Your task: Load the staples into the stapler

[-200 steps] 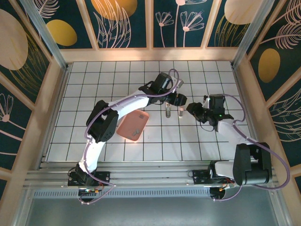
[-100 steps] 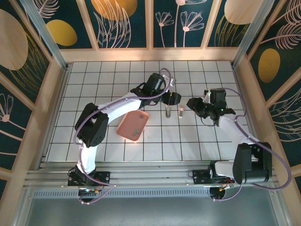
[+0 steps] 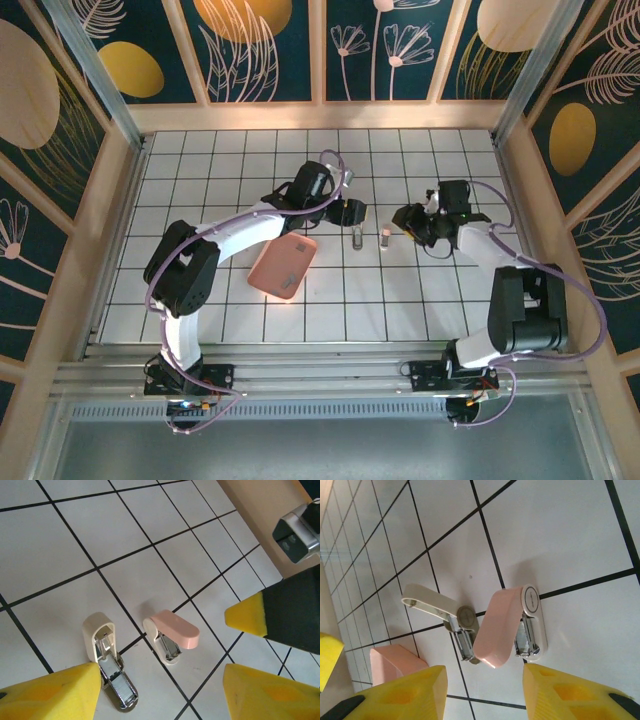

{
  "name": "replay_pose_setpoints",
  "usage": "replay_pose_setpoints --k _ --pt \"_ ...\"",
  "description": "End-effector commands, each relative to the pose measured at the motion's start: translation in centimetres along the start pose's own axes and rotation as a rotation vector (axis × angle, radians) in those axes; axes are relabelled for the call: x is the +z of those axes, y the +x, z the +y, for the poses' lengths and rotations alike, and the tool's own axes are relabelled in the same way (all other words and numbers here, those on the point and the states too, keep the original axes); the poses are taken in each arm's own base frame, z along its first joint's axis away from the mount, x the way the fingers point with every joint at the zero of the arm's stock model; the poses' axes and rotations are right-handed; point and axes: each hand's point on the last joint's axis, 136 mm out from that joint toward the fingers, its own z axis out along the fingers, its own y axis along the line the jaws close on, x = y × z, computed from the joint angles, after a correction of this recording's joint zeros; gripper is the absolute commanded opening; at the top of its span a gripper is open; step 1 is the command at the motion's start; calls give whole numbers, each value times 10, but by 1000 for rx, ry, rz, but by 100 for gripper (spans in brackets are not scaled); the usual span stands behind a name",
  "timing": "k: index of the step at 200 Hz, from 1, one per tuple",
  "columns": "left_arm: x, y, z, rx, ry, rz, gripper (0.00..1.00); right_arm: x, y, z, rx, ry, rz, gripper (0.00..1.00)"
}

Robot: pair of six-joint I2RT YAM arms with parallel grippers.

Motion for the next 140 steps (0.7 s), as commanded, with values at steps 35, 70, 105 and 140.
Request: replay_pose_setpoints --k 35,70,105,140 --pt "-16 -22 -5 7 14 -67 66 19 -2 -3 -25 21 40 45" --pt "-16 -24 -2 5 9 -69 66 30 -1 -9 -20 28 63 45" --pt "-16 -23 0 3 7 -67 66 41 12 -19 -10 35 110 44" --pt "-14 -23 0 2 9 -63 66 45 24 -36 -3 84 142 39"
